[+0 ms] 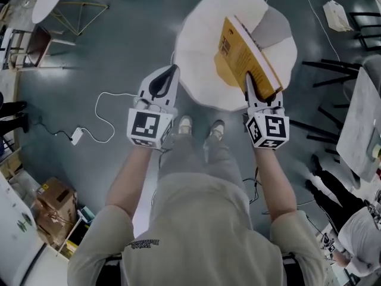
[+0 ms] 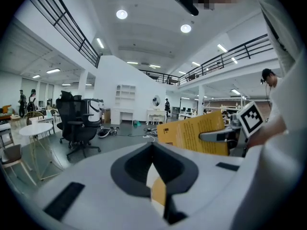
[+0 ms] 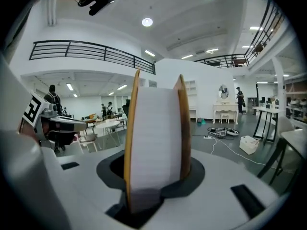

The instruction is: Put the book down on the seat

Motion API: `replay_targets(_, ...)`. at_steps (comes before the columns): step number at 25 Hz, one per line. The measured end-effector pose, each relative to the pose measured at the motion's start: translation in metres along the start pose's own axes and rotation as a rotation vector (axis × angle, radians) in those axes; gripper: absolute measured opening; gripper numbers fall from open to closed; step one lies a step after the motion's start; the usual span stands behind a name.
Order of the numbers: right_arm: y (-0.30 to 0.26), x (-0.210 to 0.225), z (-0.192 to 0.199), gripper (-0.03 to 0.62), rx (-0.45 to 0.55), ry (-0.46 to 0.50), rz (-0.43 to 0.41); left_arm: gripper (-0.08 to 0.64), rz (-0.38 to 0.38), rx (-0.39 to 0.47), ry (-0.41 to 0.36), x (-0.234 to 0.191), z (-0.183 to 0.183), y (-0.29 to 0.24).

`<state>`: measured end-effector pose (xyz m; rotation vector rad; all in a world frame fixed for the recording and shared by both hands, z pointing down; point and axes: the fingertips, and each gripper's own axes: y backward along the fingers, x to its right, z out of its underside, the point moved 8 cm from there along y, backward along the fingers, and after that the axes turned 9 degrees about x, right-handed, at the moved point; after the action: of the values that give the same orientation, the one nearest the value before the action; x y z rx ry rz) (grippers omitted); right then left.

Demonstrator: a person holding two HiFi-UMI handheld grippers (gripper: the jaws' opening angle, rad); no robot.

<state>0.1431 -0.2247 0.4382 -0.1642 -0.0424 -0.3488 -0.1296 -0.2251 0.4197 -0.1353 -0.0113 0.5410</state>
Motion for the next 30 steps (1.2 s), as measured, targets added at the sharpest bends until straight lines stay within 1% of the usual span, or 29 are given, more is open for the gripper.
replay_targets(2,-0.017,0.003,0.034,0.152,-0.03,0.002,-0.006,0.009,0.013,-0.014,-0.009,-0.002,0.031,-0.011)
replay_targets(4,-0.032,0.008,0.07,0.152,-0.059,-0.006,-0.011,0.009,0.045,-0.019,-0.023,-0.002,0.065,-0.022)
replay_targets(6,-0.043,0.011,0.105,0.152,-0.089,-0.022,-0.017,0.009,0.069,-0.045,-0.012,-0.002,0.098,-0.033)
replay_targets(8,-0.055,0.012,0.137,0.152,-0.115,-0.028,-0.024,0.009,0.067,-0.082,0.013,-0.008,0.133,-0.043)
replay_targets(11,-0.073,0.011,0.183,0.152,-0.145,-0.016,-0.031,0.009,0.051,-0.115,0.039,-0.019,0.183,-0.056)
replay_targets(13,-0.084,0.013,0.214,0.152,-0.159,0.0,-0.037,0.009,0.05,-0.127,0.039,-0.021,0.213,-0.065)
replay_targets(16,-0.1,0.017,0.256,0.152,-0.183,0.034,-0.054,0.009,0.072,-0.154,0.016,-0.022,0.258,-0.079)
replay_targets(17,-0.106,0.018,0.268,0.152,-0.189,0.037,-0.063,0.009,0.075,-0.165,0.025,-0.022,0.271,-0.083)
replay_targets(21,-0.13,0.02,0.317,0.152,-0.209,0.052,-0.082,0.009,0.074,-0.181,0.112,-0.028,0.314,-0.095)
replay_targets(26,-0.148,0.015,0.376,0.153,-0.264,0.124,-0.103,0.009,0.089,-0.234,0.099,-0.031,0.378,-0.101)
replay_targets(28,-0.155,0.005,0.398,0.152,-0.295,0.153,-0.131,0.009,0.087,-0.265,0.1,-0.037,0.403,-0.097)
replay_targets(30,-0.157,-0.004,0.416,0.153,-0.329,0.161,-0.171,0.009,0.08,-0.284,0.108,-0.039,0.418,-0.095)
